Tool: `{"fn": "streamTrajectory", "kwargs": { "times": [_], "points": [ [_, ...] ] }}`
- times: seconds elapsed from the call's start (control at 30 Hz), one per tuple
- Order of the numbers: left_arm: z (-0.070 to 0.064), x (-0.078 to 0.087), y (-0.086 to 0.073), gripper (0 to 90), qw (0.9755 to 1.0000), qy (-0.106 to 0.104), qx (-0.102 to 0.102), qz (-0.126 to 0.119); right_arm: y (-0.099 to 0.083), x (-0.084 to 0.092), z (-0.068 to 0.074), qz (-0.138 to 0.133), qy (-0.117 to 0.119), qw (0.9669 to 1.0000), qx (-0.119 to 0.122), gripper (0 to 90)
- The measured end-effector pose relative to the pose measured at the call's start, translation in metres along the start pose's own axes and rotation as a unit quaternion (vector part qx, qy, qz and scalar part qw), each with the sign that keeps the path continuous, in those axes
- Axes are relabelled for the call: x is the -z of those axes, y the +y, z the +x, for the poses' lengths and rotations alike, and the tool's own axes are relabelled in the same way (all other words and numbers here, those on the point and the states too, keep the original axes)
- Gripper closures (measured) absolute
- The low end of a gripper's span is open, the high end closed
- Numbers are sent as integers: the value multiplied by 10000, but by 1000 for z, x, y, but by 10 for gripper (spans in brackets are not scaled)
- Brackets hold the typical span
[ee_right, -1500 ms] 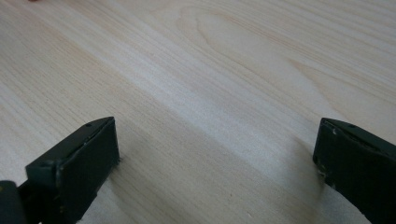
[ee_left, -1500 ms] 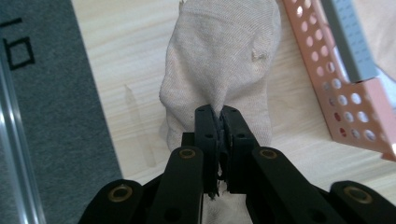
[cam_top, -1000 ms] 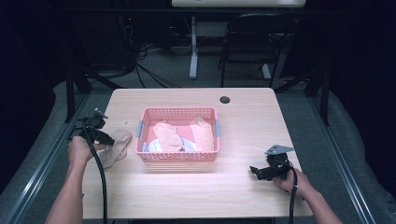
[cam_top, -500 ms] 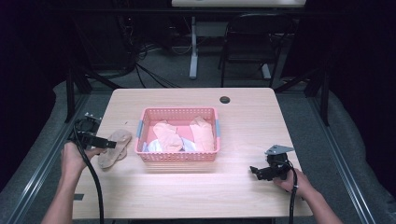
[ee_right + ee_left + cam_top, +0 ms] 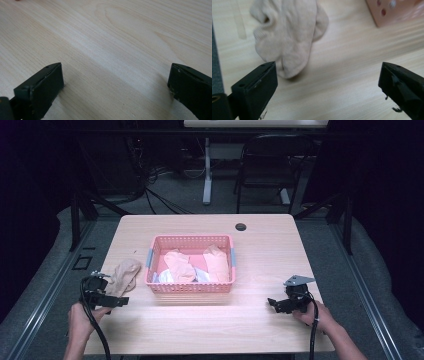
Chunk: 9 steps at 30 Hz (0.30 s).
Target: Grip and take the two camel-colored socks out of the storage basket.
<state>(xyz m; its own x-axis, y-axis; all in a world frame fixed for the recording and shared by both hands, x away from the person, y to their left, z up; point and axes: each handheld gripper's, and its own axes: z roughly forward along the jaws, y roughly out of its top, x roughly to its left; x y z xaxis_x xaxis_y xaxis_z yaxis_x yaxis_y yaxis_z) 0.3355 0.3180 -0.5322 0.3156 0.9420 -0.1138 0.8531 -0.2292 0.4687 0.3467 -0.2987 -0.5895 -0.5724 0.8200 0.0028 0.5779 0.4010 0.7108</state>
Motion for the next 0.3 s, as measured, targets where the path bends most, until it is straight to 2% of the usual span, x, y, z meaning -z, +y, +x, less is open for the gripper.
{"fn": "streamTrajectory", "kwargs": {
  "times": [0.1,0.3],
  "points": [
    [0,-4,-5,4,10000,-46,-3,67,0,0,0,-5,-3,10000,-1,0],
    [3,-4,-7,3,10000,22,38,4,0,0,0,-3,-5,10000,0,0]
  ]
}}
